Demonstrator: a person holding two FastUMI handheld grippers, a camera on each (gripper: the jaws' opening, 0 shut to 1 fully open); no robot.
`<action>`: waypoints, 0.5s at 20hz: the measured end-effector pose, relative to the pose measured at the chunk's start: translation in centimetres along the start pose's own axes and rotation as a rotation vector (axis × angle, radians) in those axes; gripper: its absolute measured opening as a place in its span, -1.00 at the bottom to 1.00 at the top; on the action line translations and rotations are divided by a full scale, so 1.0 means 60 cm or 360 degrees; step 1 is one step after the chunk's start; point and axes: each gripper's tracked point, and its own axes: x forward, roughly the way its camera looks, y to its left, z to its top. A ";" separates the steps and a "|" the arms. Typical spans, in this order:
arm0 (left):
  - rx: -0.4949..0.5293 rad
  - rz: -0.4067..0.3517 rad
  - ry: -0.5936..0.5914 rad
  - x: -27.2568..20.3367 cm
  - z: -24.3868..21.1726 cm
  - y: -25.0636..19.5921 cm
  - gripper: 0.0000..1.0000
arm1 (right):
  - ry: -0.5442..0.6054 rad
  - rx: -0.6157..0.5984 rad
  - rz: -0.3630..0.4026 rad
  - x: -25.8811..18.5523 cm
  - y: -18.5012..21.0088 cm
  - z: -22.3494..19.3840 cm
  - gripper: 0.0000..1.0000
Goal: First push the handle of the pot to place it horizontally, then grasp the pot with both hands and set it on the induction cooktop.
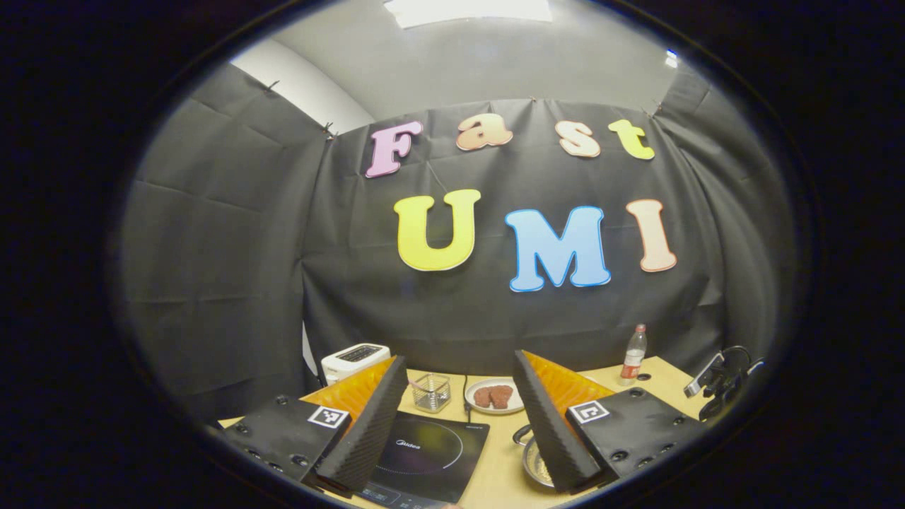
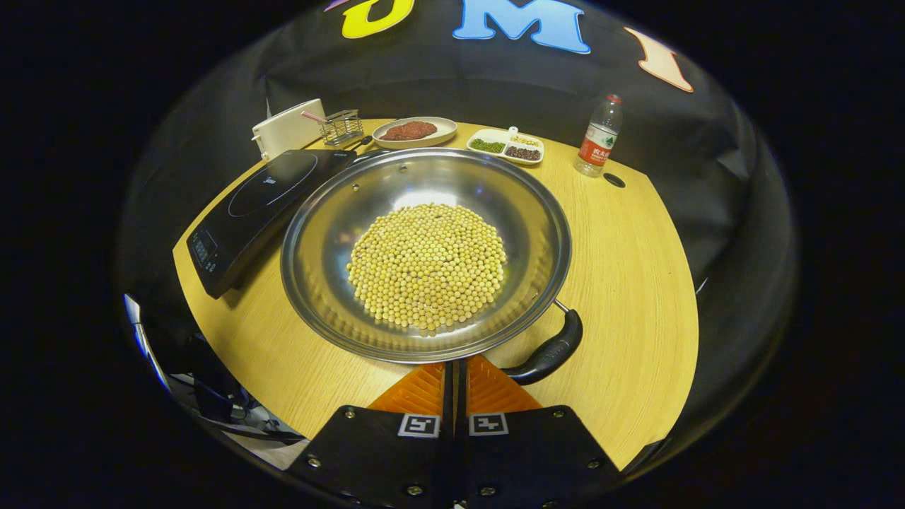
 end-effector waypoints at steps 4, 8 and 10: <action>0.0014 0.0015 0.0005 0.003 -0.001 -0.006 0.88 | 0.0005 0.0058 -0.0023 0.012 -0.027 0.007 -0.98; 0.0027 0.0043 0.0017 0.007 -0.005 -0.009 0.84 | -0.0013 0.0078 -0.0051 0.023 -0.046 0.017 -0.98; 0.0029 0.0056 0.0026 0.008 -0.008 -0.013 0.84 | -0.0035 0.0090 -0.0067 0.025 -0.055 0.021 -0.98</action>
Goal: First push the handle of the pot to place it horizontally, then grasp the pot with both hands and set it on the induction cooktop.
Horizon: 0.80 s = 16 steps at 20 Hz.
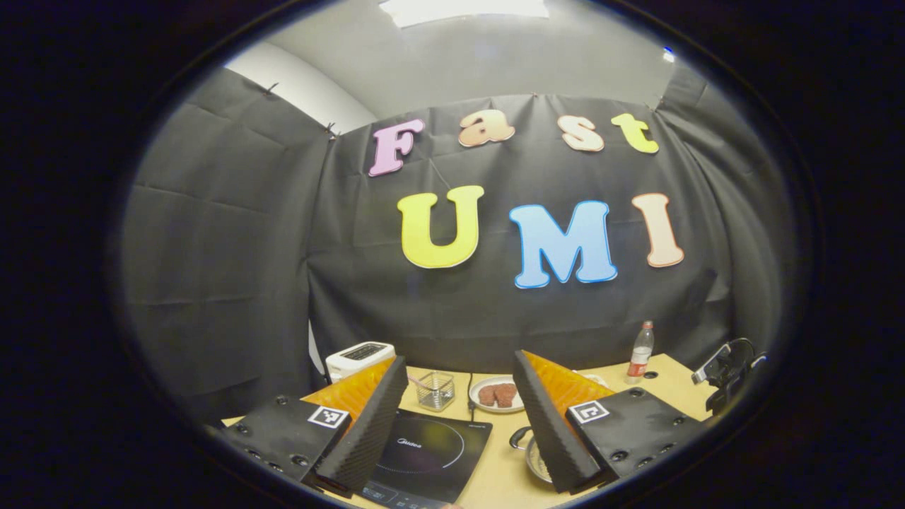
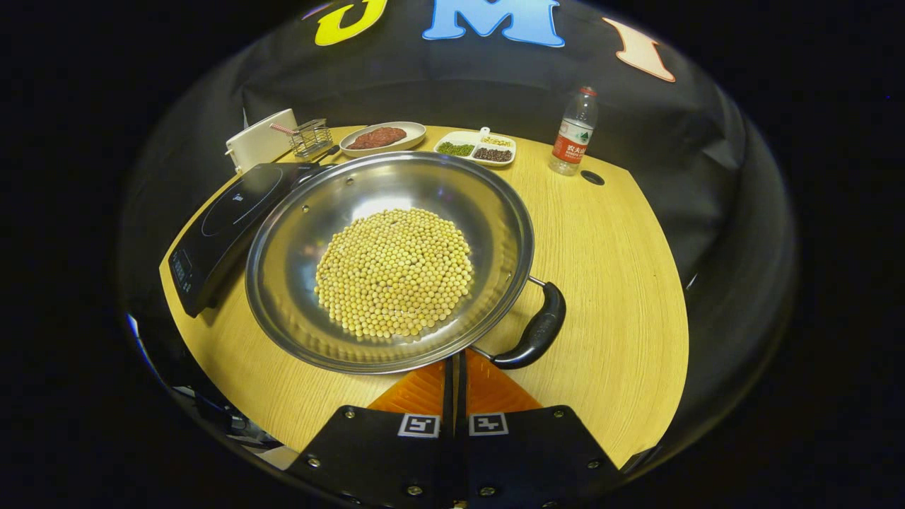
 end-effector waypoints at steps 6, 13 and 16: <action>0.0049 0.0035 0.0019 0.004 -0.009 -0.032 0.89 | -0.0090 0.0097 -0.0032 0.019 -0.034 0.034 -0.99; 0.0068 0.0086 0.0077 0.002 -0.041 -0.075 0.96 | -0.0201 0.0169 -0.0013 0.036 -0.056 0.066 -0.99; 0.0075 0.0073 0.0102 0.002 -0.056 -0.093 0.98 | -0.0278 0.0183 -0.0028 0.027 -0.064 0.080 -0.99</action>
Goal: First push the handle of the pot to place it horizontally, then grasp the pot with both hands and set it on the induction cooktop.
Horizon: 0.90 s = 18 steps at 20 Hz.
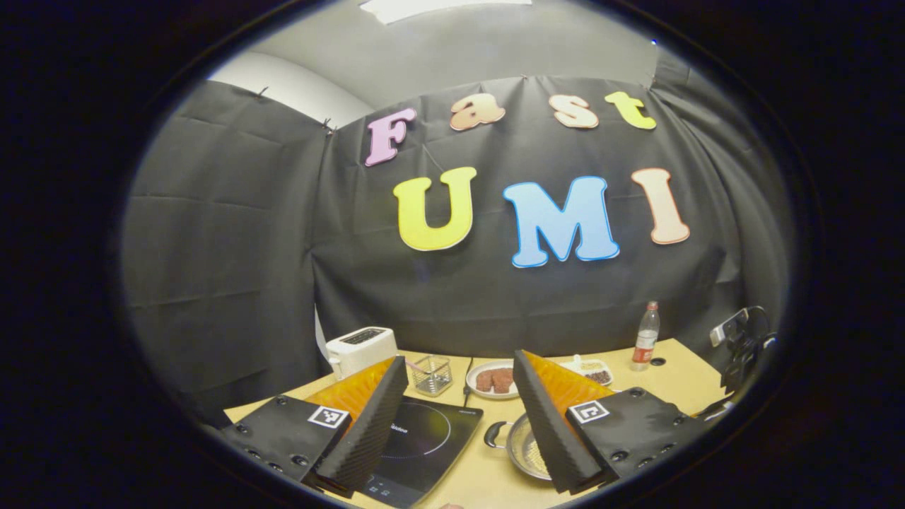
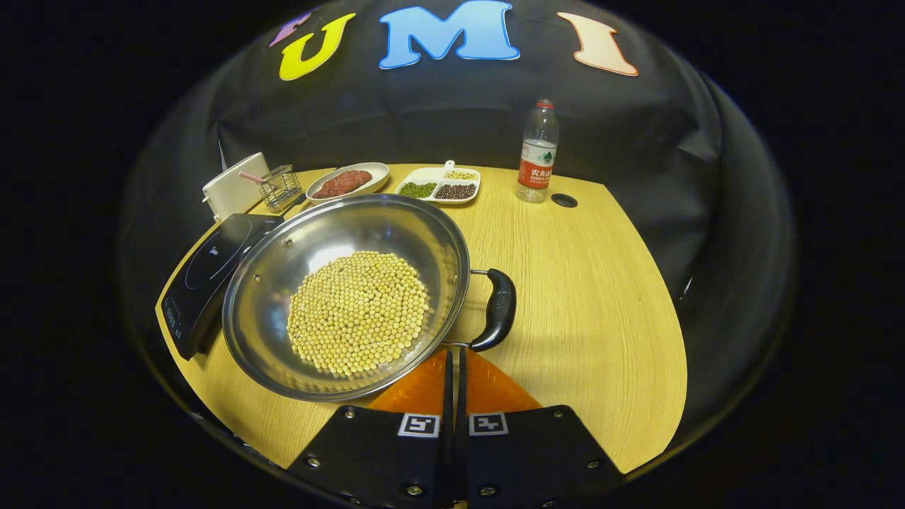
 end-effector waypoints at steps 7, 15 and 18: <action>-0.0024 -0.0118 0.0089 0.028 -0.065 -0.031 0.94 | -0.0249 0.0164 0.0062 -0.047 0.001 0.051 -0.12; -0.0037 -0.0334 0.0271 0.107 -0.159 -0.060 1.00 | -0.0353 0.0224 -0.0099 -0.062 -0.006 0.077 0.96; -0.0030 -0.0439 0.0358 0.139 -0.200 -0.081 0.83 | -0.0358 0.0259 -0.0149 -0.059 -0.008 0.082 0.97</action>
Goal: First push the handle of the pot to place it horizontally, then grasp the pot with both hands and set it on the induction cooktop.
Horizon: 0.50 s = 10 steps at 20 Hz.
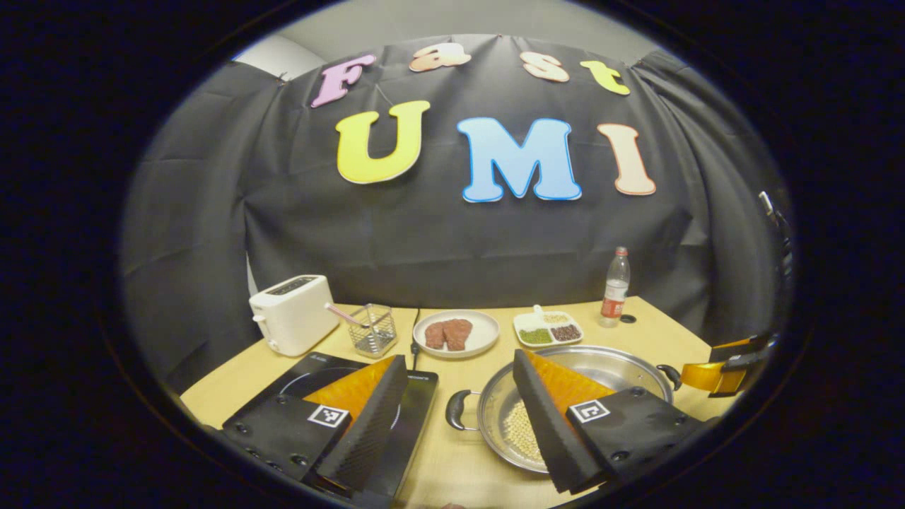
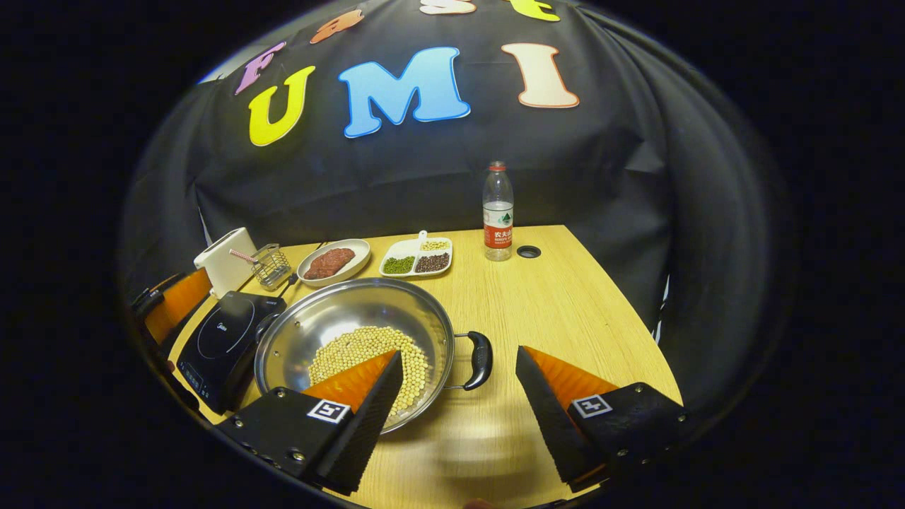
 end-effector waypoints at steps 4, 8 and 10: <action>0.0003 -0.0090 0.0114 0.052 -0.046 -0.008 0.95 | 0.0023 0.0029 -0.0060 0.015 0.000 -0.002 0.96; 0.0018 -0.0171 0.0229 0.093 -0.099 -0.020 0.95 | 0.0032 0.0032 -0.0111 0.031 0.001 -0.003 0.96; 0.0015 -0.0198 0.0312 0.113 -0.130 -0.025 1.00 | 0.0049 0.0021 -0.0131 0.041 -0.002 -0.009 0.96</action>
